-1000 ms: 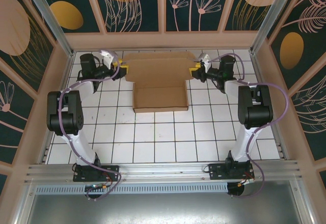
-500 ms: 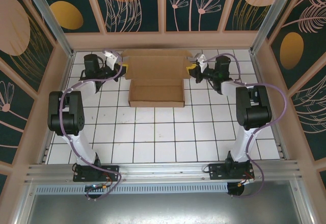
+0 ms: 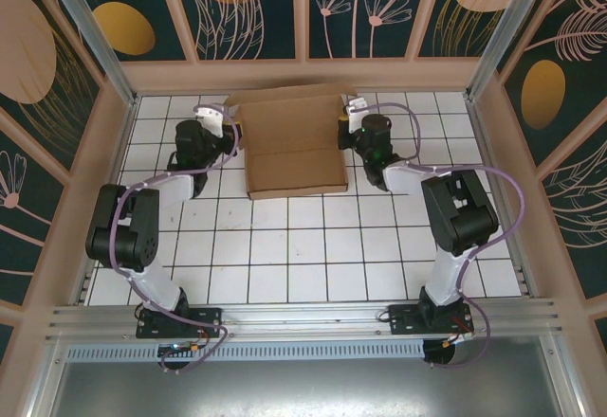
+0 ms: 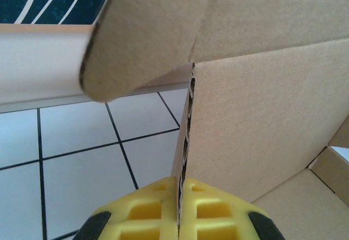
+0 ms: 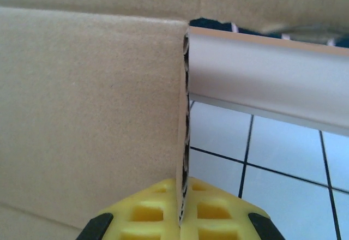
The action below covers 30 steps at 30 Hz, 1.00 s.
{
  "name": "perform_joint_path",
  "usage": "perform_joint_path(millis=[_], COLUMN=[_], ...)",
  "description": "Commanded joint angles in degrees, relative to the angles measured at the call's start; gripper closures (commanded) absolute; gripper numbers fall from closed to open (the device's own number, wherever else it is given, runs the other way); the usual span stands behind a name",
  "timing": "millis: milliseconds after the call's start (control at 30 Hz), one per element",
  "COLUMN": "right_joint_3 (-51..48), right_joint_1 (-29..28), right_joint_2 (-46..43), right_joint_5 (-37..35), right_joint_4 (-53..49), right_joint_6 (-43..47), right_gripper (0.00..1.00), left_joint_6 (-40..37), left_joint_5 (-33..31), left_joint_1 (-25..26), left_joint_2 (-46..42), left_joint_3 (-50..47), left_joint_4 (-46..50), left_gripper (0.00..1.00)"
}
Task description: Fold the paper box
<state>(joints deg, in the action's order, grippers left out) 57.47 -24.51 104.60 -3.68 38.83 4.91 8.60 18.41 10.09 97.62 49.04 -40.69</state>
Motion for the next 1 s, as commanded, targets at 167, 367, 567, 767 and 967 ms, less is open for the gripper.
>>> perform_joint_path(millis=[167,367,567,767,967], right_joint_3=[-6.4,-9.9,-16.7,-22.4,-25.0], right_joint_1=[-9.6,-10.6,-11.4,-14.7,-18.2], right_joint_2=[-0.1,-1.2,-0.9,0.6,0.2], right_joint_5=[-19.9,-21.1,-20.9,-21.8,-25.2], right_joint_4=[19.3,20.6,30.9,41.7,42.7], right_joint_6=[-7.6,-13.7,-15.6,-11.8,-11.8], right_gripper=[1.00,1.00,1.00,1.00,1.00], left_joint_6=[11.7,16.9,20.0,22.2,23.2], left_joint_5=[-12.2,-16.4,-16.7,-18.8,-20.6], left_joint_1=[7.1,8.8,9.5,10.3,12.1], left_joint_2=[-3.0,-4.4,-4.7,-5.2,-5.3], left_joint_3=[-5.6,-9.5,-15.7,-21.8,-25.7], left_joint_4=[-13.4,-15.1,-22.5,-29.5,-32.0], left_gripper=[0.91,0.85,0.83,0.86,0.85])
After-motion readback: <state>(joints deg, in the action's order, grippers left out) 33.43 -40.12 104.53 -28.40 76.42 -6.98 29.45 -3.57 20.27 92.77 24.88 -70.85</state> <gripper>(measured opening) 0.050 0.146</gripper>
